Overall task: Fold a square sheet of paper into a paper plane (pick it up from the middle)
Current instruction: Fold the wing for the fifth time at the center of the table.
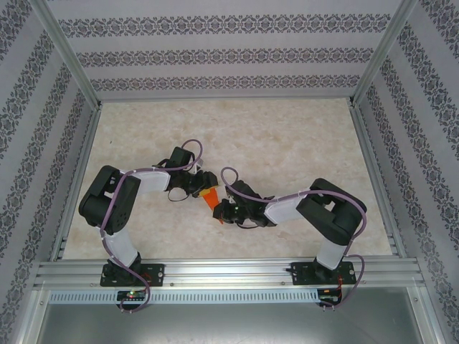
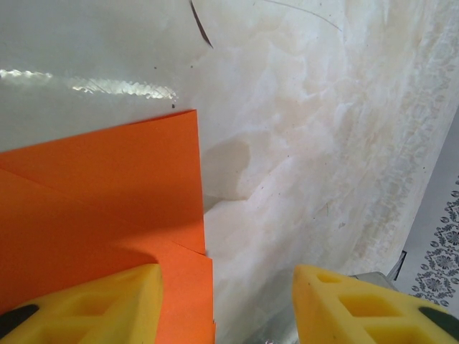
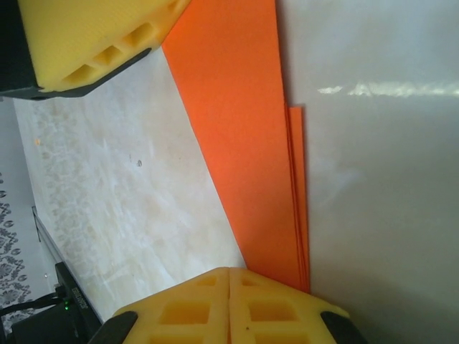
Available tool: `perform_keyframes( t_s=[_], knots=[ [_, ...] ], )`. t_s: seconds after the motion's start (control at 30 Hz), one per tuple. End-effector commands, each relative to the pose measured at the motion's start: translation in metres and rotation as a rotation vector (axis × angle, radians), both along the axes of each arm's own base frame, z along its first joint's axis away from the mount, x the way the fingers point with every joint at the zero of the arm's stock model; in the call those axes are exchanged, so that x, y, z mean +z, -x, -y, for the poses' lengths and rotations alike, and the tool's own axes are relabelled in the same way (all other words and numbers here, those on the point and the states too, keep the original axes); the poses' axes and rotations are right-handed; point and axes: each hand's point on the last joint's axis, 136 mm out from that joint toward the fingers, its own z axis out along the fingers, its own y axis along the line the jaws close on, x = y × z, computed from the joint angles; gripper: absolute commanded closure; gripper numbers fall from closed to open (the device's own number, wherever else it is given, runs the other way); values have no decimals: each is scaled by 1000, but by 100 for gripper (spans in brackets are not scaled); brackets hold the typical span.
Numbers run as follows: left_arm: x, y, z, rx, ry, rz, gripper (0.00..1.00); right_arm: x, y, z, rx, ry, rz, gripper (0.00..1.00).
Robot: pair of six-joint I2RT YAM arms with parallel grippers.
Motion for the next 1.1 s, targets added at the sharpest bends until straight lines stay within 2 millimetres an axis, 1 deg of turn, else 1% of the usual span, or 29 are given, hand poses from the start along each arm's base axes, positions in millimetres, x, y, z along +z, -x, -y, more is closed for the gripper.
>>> perform_keyframes(
  t_s=[0.0, 0.2, 0.27, 0.37, 0.47, 0.53, 0.57, 0.63, 0.67, 0.7, 0.8, 0.9, 0.93, 0.97, 1.0, 1.03, 1.07],
  knots=[
    [-29, 5, -13, 9, -111, -37, 48, -37, 42, 29, 26, 118, -130, 92],
    [-24, 0, -10, 0, -101, -18, 47, -31, 48, 42, 5, 111, -115, 93],
    [-24, -1, -9, 0, -101, -19, 47, -33, 49, 47, -8, 116, -113, 92],
    [-23, -3, -7, -9, -99, -8, 47, -34, 48, 50, -20, 97, -114, 92],
    [-22, -3, -3, -40, -106, 2, 46, -23, 40, 46, -54, 20, -83, 91],
    [-22, -4, 2, -67, -110, 11, 46, -10, 31, 45, -87, -23, -43, 89],
    [-22, -4, 6, -83, -110, 15, 46, -5, 26, 47, -107, -25, -20, 87],
    [-21, -6, 12, -112, -112, 24, 46, 4, 17, 53, -136, -7, 23, 86],
    [-20, -6, 17, -130, -113, 34, 46, 8, 13, 59, -151, 18, 46, 86],
    [-18, -7, 21, -145, -109, 43, 45, 12, 9, 64, -166, 42, 70, 84],
    [-12, -9, 34, -199, -109, 65, 44, 24, -1, 90, -233, 135, 149, 81],
    [-12, -10, 36, -231, -220, 86, 44, 30, -11, 121, -314, 222, 227, 80],
    [-8, -12, 36, -243, -258, 100, 42, 28, -15, 136, -362, 249, 229, 78],
    [-3, -16, 35, -249, -301, 114, 40, 28, -18, 145, -390, 252, 225, 76],
    [3, -20, 33, -249, -345, 130, 39, 30, -21, 150, -403, 244, 233, 74],
    [13, -25, 31, -246, -392, 156, 39, 34, -24, 155, -419, 239, 243, 70],
    [24, -30, 29, -237, -438, 188, 37, 37, -27, 160, -437, 244, 250, 68]
  ],
)
